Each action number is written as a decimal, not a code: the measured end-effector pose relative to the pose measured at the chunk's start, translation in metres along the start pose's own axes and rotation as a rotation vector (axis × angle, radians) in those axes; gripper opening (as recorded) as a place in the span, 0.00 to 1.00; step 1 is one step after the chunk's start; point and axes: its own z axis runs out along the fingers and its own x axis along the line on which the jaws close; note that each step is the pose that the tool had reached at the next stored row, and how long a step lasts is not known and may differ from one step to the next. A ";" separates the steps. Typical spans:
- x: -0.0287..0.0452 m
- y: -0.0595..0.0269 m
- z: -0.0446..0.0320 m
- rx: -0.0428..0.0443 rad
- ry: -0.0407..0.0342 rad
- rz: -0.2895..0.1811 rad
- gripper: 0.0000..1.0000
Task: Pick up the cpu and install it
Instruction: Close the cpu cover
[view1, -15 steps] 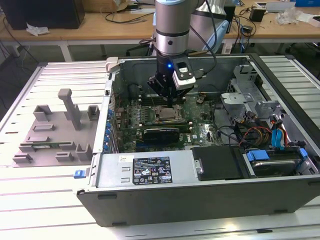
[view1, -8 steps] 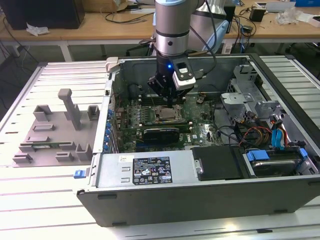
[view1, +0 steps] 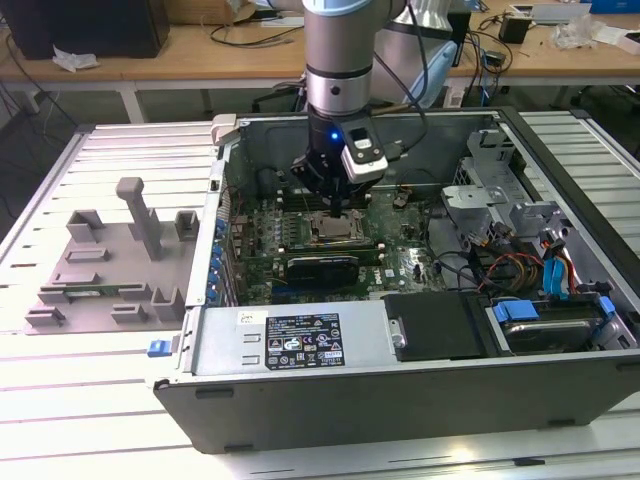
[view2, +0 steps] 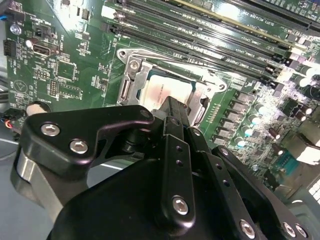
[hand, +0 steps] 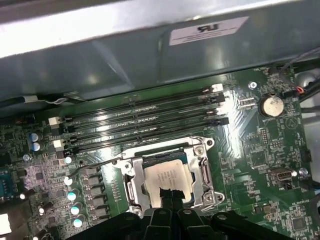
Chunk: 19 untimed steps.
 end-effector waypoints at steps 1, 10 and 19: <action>0.0004 -0.0001 0.0007 -0.0002 -0.0003 -0.006 0.11; 0.0143 -0.0039 0.0072 -0.0023 -0.0048 -0.034 0.11; 0.0220 -0.0056 0.0143 -0.0042 -0.0095 -0.078 0.11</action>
